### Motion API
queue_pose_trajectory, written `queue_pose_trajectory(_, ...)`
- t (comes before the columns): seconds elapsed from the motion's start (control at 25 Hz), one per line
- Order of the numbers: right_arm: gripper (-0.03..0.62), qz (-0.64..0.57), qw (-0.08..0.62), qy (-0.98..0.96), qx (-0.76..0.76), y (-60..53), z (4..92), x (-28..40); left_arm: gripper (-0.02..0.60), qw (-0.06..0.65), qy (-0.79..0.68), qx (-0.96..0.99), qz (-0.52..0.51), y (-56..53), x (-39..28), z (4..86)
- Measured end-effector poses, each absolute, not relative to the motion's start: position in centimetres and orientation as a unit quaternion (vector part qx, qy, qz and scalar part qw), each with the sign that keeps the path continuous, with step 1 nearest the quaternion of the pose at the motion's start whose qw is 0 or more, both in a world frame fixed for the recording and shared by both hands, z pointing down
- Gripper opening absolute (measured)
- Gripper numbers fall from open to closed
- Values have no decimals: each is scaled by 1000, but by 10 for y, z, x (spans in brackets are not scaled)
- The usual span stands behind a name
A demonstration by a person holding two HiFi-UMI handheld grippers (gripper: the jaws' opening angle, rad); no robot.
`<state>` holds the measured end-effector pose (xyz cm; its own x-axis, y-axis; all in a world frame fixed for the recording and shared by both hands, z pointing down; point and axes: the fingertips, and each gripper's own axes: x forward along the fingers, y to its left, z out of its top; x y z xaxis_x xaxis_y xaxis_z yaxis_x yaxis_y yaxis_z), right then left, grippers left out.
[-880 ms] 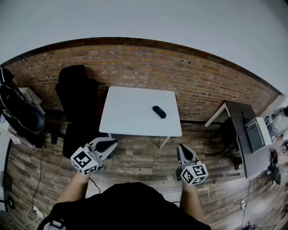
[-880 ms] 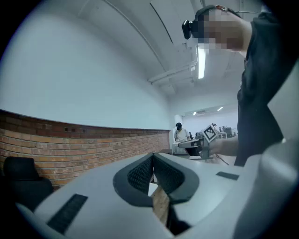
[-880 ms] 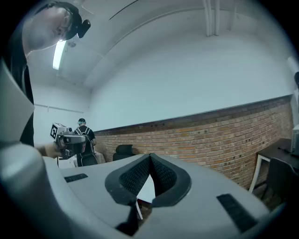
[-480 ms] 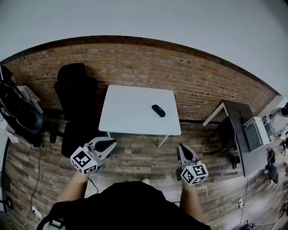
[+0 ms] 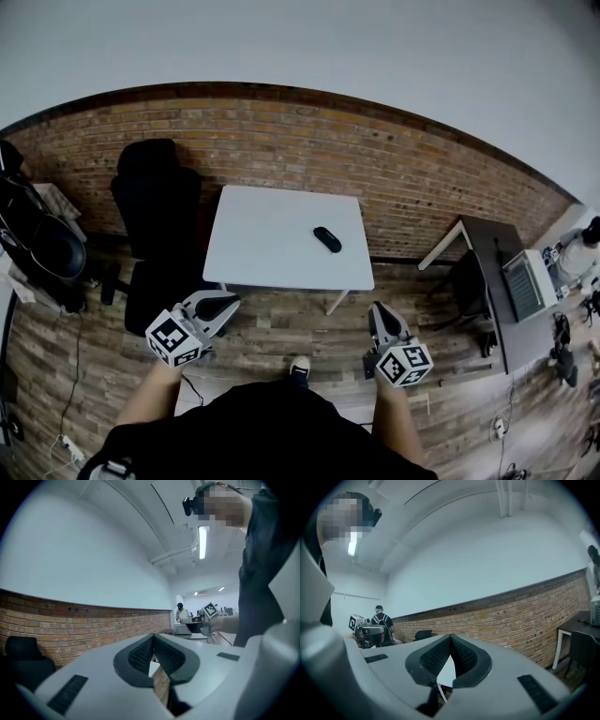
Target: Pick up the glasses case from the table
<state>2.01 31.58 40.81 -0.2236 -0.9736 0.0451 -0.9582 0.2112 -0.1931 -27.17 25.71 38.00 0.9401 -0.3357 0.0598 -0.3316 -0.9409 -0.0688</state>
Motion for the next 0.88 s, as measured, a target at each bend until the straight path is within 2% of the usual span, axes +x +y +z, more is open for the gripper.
queue_pose_trajectory(0.48,15,-109,49,782,-611,285,432,29,12,26,173,-983,-58,231,-261,395)
queue_pose_trajectory(0.88,15,-138,29,783,-605,269,456,62,12,10,162,-984,-68,206,-230,404)
